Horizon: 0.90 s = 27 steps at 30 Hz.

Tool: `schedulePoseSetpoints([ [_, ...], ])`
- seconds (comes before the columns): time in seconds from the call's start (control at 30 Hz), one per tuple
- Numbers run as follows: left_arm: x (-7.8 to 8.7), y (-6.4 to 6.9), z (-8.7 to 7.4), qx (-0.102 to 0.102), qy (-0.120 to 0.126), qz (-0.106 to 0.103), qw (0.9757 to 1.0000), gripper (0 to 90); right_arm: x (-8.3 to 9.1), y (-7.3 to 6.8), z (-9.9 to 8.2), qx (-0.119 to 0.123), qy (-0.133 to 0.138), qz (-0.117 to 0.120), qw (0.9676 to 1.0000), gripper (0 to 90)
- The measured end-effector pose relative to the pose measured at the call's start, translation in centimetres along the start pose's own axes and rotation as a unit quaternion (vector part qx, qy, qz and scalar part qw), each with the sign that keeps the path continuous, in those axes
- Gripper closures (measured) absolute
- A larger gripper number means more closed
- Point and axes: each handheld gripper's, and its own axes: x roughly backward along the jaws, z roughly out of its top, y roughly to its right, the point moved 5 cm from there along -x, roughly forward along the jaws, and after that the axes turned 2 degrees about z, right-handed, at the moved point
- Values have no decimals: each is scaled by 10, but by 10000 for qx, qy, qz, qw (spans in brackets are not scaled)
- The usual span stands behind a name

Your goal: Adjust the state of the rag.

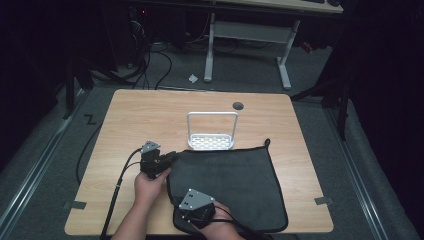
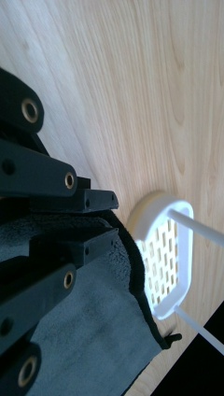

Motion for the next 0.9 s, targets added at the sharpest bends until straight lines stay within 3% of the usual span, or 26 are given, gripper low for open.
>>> schedulePoseSetpoints([
  [0.2, 19, -21, -4, 267, 114, -115, 9995, 807, -16, -14, 11, 76, -4, 128, 9999, 829],
  [0.4, 54, -45, -4, 357, 174, 89, 9992, 808, -31, -32, 32, 276, 82, 270, 9992, 828],
  [0.6, 93, -64, 5, 378, 281, 289, 9985, 808, -44, -51, 61, 439, 289, 479, 9975, 827],
  [0.73, 105, -67, 11, 396, 289, 393, 9980, 809, -47, -59, 76, 536, 419, 565, 9961, 827],
  [0.9, 95, -56, 16, 397, 217, 411, 9981, 808, -39, -54, 75, 547, 443, 468, 9964, 826],
])
